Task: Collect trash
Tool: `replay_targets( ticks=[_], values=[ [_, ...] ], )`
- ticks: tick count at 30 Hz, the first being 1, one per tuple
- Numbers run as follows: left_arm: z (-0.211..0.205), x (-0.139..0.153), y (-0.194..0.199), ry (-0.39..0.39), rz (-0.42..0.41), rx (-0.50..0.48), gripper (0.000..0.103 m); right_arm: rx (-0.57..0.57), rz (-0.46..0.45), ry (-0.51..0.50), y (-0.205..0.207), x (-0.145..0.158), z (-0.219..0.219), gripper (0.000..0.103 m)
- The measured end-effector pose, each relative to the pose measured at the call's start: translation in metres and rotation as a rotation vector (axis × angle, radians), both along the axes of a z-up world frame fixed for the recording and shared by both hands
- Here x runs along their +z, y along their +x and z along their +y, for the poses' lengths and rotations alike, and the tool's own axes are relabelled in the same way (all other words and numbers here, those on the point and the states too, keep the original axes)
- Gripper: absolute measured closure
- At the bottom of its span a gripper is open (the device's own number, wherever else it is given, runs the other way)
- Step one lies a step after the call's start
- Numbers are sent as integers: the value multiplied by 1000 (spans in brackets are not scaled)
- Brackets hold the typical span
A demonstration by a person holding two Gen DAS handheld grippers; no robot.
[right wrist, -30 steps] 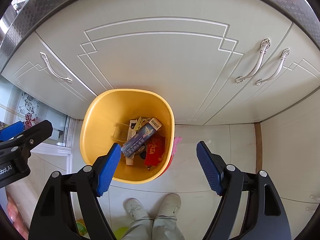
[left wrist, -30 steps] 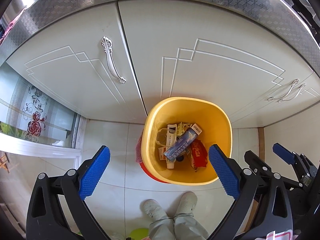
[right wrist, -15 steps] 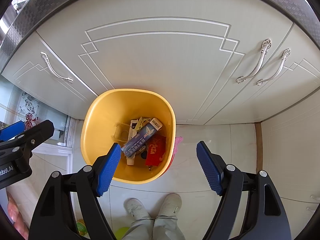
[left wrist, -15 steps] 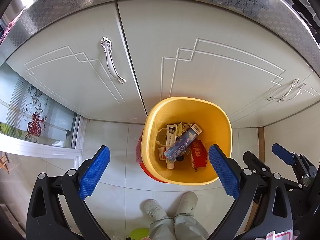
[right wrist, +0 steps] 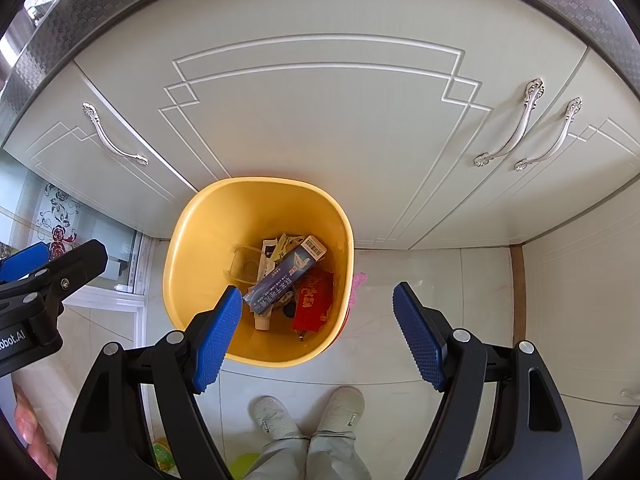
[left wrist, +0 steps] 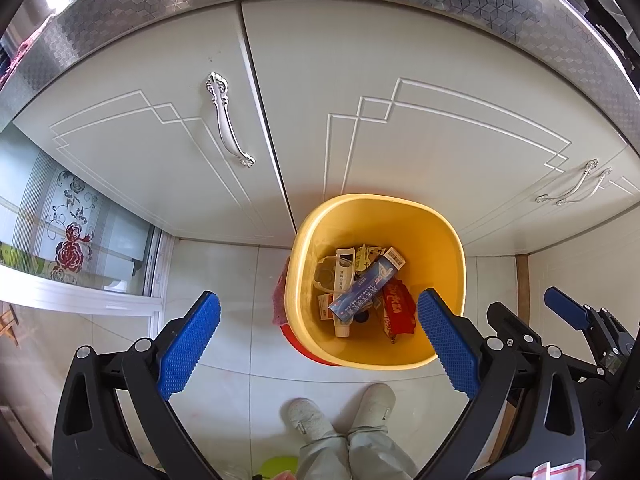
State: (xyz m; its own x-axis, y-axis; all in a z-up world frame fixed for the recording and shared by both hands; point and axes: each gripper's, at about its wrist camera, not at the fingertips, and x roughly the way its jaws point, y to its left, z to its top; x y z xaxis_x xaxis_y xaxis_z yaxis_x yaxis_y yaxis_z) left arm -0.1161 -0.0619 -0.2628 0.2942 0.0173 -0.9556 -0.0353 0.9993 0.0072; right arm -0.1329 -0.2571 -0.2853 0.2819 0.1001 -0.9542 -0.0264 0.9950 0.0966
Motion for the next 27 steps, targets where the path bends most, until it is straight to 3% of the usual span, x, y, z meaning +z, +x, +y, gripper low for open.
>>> replay_targets(
  ticks=[27],
  values=[
    [7, -3, 3, 6, 4, 24, 5, 5, 1, -8, 2, 1, 2, 25]
  ],
)
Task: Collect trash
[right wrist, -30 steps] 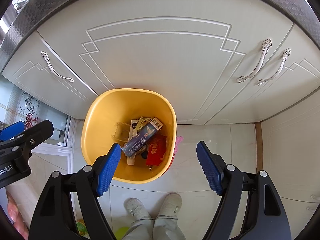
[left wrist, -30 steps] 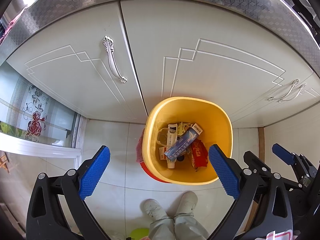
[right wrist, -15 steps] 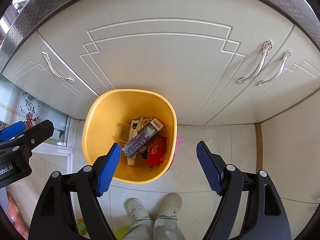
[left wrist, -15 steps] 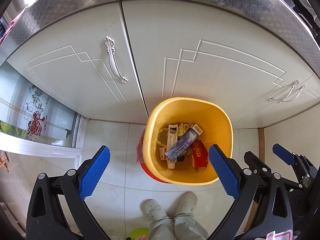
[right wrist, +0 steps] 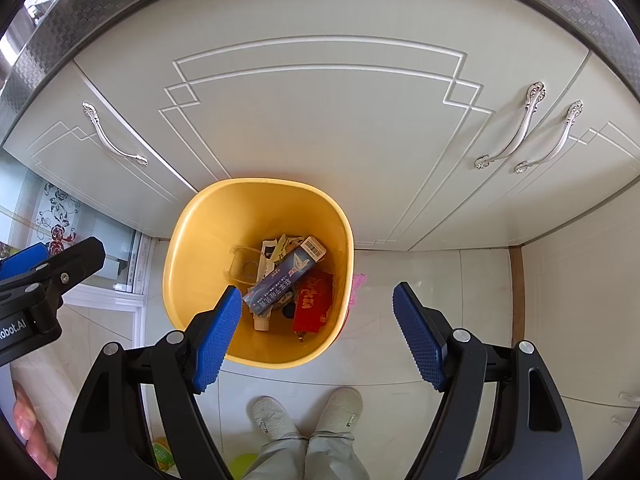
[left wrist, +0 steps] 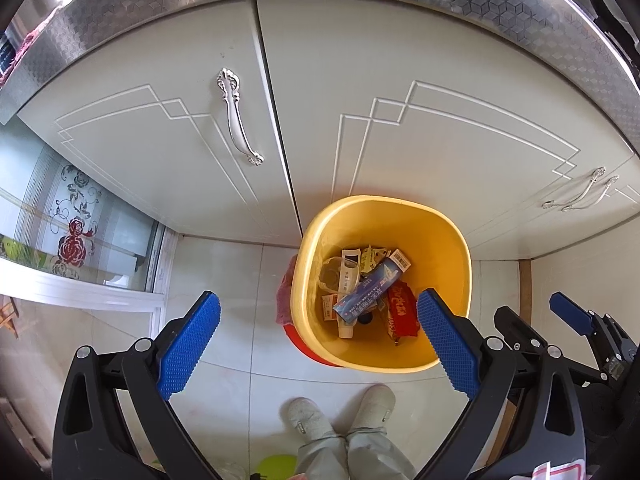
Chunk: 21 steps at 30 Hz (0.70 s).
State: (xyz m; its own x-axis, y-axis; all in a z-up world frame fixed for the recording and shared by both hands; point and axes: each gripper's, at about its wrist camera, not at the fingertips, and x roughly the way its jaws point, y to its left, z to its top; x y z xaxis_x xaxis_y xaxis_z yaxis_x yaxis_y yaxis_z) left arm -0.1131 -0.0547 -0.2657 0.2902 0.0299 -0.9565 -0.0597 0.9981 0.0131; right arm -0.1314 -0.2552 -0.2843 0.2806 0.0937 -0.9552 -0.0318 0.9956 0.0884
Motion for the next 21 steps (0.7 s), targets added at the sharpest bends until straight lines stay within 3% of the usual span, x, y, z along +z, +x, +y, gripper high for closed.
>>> replay_targets(
  ticks=[10, 16, 21],
  values=[
    [-1, 1, 2, -3, -5, 2, 5, 0, 1, -3, 1, -1, 2, 25],
    [-3, 0, 2, 3, -15, -10, 12, -5, 3, -3, 1, 0, 2, 25],
    [-2, 1, 3, 7, -20, -16, 13, -4, 3, -4, 2, 0, 3, 25]
  ],
)
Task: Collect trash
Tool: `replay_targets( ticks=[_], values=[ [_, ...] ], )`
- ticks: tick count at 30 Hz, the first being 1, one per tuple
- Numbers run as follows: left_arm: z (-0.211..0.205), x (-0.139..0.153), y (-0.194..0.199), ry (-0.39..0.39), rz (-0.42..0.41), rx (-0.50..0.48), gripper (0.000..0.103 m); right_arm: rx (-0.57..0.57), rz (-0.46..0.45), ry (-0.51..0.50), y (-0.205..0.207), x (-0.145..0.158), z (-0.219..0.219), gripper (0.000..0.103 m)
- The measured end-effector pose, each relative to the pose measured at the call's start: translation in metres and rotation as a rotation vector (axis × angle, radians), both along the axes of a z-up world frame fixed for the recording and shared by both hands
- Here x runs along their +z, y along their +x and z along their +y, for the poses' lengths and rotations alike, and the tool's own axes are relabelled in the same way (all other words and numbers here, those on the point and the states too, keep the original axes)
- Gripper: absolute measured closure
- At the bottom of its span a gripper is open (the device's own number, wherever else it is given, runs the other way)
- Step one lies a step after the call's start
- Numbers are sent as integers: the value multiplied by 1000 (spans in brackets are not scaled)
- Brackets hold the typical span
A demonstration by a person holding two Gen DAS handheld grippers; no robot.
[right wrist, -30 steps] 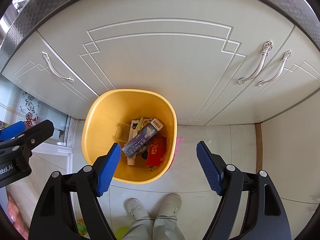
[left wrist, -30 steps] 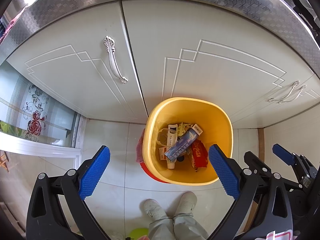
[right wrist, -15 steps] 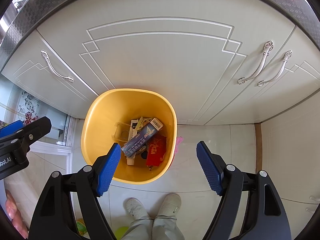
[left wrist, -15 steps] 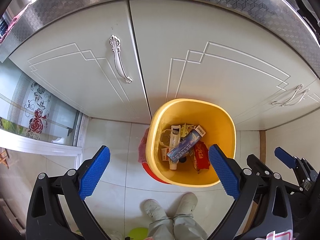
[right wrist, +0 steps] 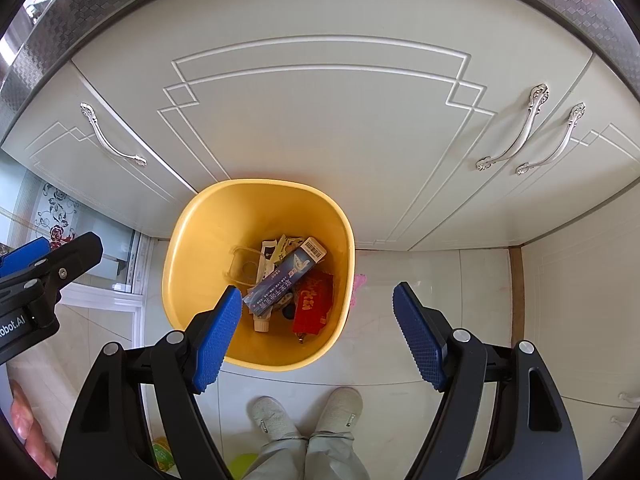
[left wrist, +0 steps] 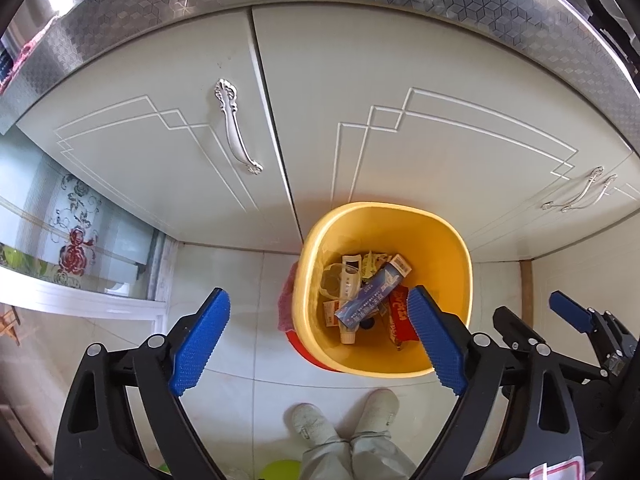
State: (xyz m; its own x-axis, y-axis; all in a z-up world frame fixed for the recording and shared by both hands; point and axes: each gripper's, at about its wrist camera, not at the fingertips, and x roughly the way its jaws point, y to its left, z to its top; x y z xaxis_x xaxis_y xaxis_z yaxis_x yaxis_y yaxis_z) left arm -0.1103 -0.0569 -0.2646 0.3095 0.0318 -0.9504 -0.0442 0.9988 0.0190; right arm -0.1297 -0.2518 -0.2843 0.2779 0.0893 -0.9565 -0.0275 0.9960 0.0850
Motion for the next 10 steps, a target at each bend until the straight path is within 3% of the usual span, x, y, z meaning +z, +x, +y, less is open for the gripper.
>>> replay_targets(
  ticks=[10],
  values=[
    [0, 0, 0, -7, 13, -7, 7, 0, 0, 1, 0, 0, 1, 25]
  ],
)
